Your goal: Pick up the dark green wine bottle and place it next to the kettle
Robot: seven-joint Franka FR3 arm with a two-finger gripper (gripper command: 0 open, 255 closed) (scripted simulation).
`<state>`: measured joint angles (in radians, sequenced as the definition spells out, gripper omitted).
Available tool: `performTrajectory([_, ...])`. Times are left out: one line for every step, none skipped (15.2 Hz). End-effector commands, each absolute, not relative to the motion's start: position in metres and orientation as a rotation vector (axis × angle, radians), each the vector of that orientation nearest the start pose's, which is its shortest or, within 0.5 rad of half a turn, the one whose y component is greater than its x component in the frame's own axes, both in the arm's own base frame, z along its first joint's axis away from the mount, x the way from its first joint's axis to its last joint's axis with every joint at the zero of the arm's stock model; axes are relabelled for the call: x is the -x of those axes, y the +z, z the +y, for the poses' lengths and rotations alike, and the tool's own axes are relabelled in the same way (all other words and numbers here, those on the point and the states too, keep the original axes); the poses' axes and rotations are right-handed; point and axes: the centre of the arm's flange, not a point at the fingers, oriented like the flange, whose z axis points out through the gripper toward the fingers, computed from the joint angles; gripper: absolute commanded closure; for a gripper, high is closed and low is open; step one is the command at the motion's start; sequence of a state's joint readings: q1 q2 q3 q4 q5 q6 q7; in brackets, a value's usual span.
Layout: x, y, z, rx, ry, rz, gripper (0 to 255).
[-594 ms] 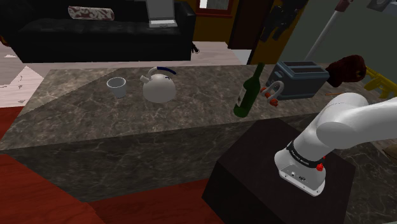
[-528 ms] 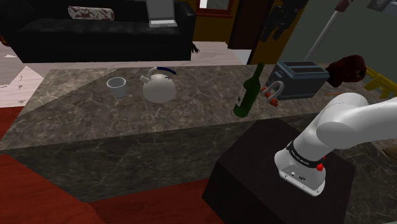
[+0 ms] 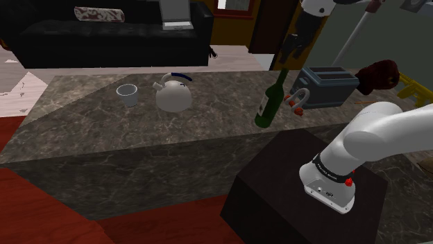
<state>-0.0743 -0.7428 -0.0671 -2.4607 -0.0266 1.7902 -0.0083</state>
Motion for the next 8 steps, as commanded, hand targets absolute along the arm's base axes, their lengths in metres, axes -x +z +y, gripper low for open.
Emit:
performTrajectory([-0.335,0.525,-0.067,3.147,-0.086,0.191,0])
performTrajectory([-0.337,0.515,-0.073,3.159,-0.073,0.199,0])
performTrajectory([-0.338,0.505,-0.080,3.172,-0.059,0.207,0])
performTrajectory([-0.339,0.500,-0.083,3.179,-0.052,0.212,0])
performTrajectory([-0.339,0.494,-0.083,3.179,-0.052,0.212,0])
performTrajectory([-0.340,0.489,-0.084,3.179,-0.052,0.212,0])
performTrajectory([-0.340,0.484,-0.084,3.179,-0.052,0.212,0])
performTrajectory([-0.340,0.479,-0.084,3.179,-0.052,0.212,0])
